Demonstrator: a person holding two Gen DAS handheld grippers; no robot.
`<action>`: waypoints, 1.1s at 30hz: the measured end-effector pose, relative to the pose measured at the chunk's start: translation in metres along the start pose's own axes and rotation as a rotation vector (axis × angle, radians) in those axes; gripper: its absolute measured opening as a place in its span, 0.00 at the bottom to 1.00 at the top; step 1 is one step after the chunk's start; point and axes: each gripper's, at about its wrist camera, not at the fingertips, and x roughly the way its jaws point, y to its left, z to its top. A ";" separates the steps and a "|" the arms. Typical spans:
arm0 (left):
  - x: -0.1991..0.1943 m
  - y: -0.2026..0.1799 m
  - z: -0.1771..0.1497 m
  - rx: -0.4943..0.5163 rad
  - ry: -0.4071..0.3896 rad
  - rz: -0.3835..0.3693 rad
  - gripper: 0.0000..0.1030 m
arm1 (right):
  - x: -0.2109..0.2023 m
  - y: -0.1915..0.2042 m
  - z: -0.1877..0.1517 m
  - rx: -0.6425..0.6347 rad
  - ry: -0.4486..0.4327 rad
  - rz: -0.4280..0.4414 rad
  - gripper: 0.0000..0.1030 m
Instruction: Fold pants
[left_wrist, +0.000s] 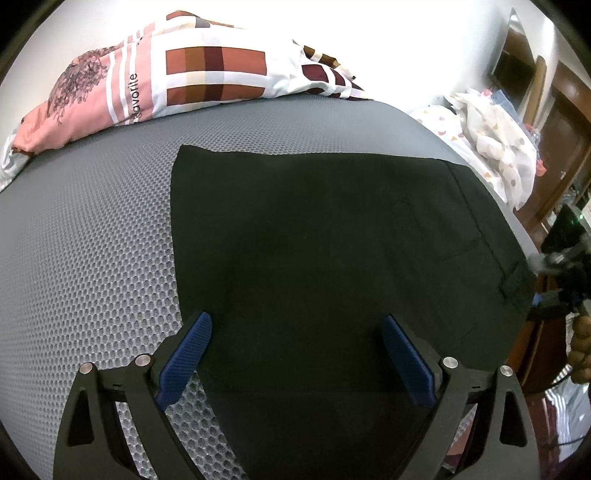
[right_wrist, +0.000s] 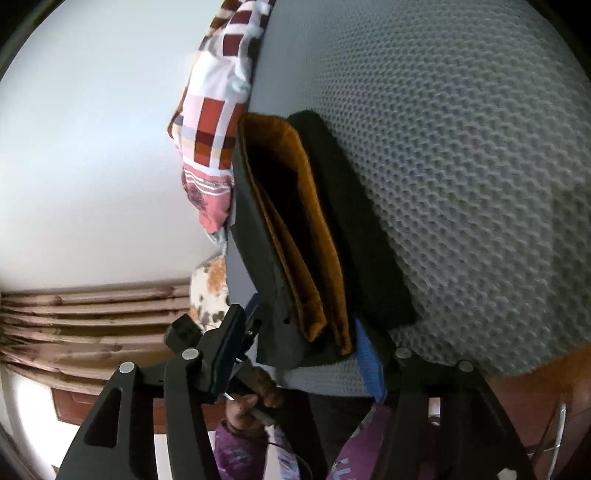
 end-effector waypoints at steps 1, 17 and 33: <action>0.000 0.000 0.000 0.000 -0.001 0.006 0.91 | 0.004 0.002 0.001 -0.023 0.005 -0.027 0.21; -0.010 0.051 -0.006 -0.283 -0.049 -0.106 0.91 | -0.016 -0.006 0.022 -0.128 -0.078 -0.084 0.15; 0.006 0.028 0.012 -0.143 0.033 -0.112 0.64 | -0.010 0.032 0.041 -0.265 -0.094 -0.234 0.25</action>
